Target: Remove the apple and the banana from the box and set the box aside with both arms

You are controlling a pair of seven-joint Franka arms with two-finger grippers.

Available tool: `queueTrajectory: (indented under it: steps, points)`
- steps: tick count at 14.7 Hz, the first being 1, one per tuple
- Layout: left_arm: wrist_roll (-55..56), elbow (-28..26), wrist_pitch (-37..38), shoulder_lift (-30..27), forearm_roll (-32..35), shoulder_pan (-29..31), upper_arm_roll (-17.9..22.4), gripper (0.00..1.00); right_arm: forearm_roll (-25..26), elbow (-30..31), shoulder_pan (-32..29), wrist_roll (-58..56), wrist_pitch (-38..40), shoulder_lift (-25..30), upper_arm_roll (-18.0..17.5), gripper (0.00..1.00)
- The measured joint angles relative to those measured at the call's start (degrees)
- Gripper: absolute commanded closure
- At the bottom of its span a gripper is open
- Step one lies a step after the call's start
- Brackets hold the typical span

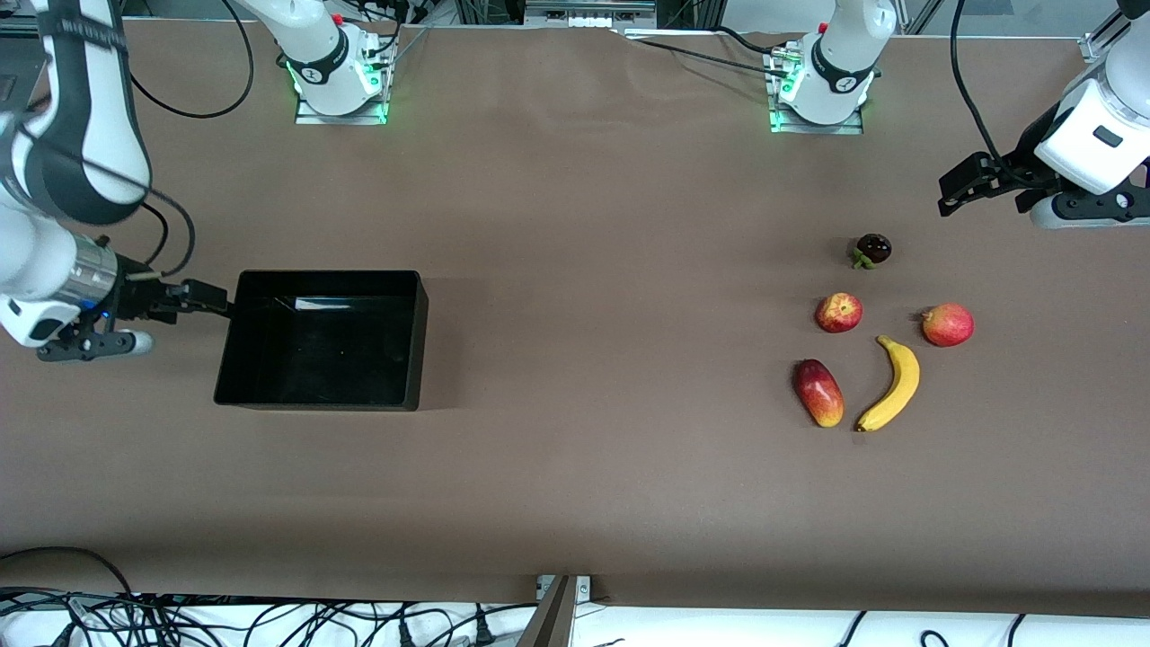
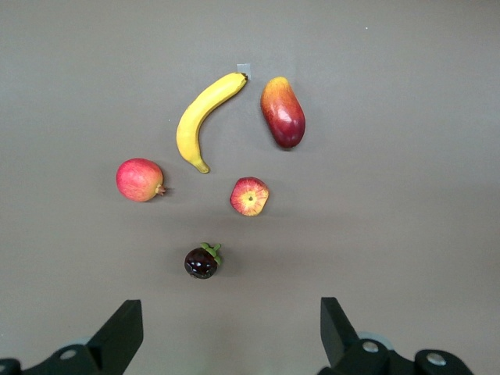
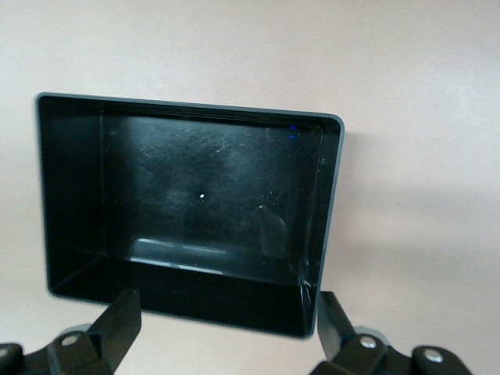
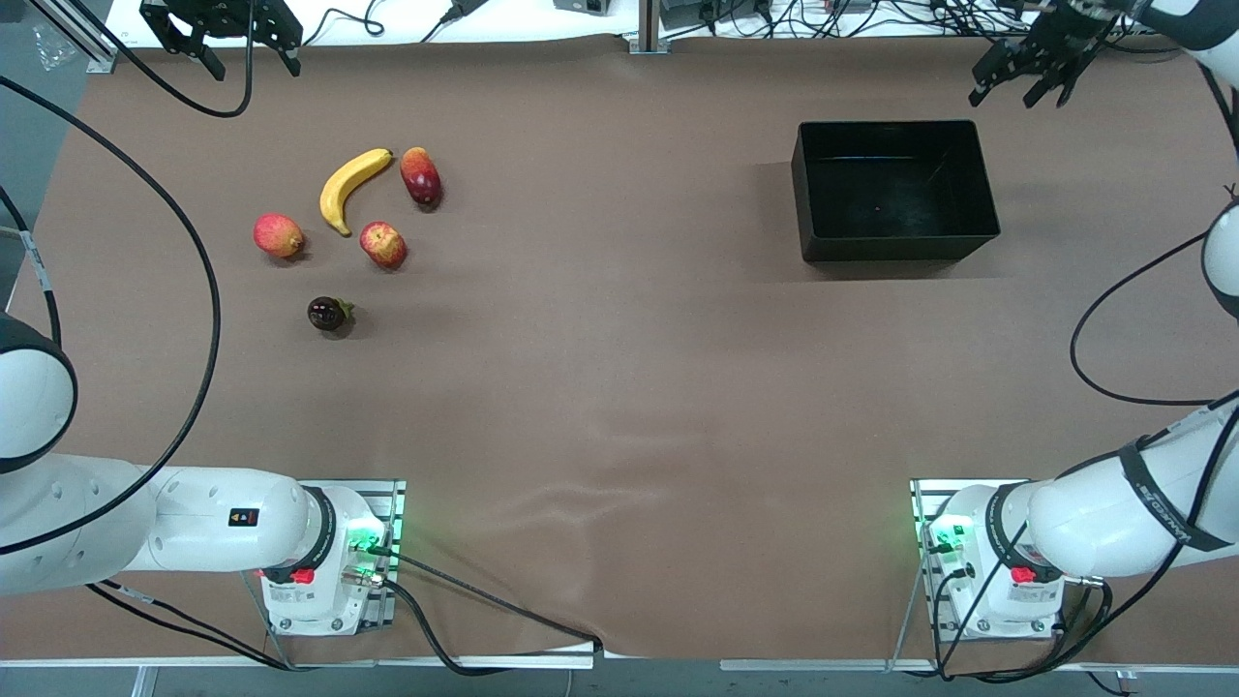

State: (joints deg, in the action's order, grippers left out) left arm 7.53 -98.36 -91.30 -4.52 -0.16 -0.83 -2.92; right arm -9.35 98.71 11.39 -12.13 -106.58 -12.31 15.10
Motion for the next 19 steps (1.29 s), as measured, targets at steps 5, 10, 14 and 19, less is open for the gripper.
queueTrajectory:
  steps: [5, 10, 14, 19]
  points:
    - [0.0, 0.02, 0.1, 0.0, 0.0, 0.0, 0.0, 0.0, 3.2, -3.6, 1.73, 0.71, 6.83, 5.56, -0.39, 0.0]
    - [0.0, 0.03, 0.13, 0.0, 0.0, 0.0, 0.0, 0.0, 3.82, -7.49, 1.82, 0.7, 9.85, 4.94, -0.75, 0.0]
    - [0.0, 0.04, 0.13, 0.0, 0.0, 0.0, 0.0, 0.0, 3.82, -7.57, 2.02, 0.69, 9.85, 4.41, -0.78, 0.0]
    - [0.0, 0.04, 0.13, 0.0, 0.0, 0.0, 0.0, 0.0, 3.82, -7.75, 2.49, 0.68, 9.9, 4.41, -0.89, 0.0]
